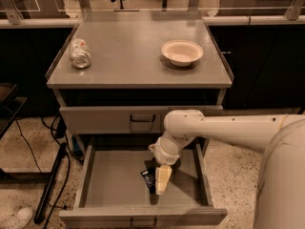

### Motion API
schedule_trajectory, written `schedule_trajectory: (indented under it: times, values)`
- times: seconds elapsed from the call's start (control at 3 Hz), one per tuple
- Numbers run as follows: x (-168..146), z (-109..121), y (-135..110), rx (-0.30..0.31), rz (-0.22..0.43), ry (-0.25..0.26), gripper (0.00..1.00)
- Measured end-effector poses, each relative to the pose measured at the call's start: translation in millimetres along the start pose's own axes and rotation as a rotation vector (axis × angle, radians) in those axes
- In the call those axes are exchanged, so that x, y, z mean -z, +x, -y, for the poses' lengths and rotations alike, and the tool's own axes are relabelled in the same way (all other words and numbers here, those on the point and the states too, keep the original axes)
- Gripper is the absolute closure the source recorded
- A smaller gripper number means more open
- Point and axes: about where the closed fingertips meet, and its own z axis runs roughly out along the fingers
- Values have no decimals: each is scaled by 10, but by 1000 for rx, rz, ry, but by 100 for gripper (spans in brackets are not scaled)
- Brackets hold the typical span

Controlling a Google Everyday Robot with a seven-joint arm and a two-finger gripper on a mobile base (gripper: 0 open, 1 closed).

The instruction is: Pick rxbar blueberry from middle drawer and place on counter

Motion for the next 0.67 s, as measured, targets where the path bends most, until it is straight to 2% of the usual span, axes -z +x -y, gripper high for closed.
schedule_trajectory:
  times: [0.33, 0.67]
  values:
    - [-419, 71, -53, -19, 5, 6, 0]
    - [-445, 74, -57, -20, 6, 5, 0]
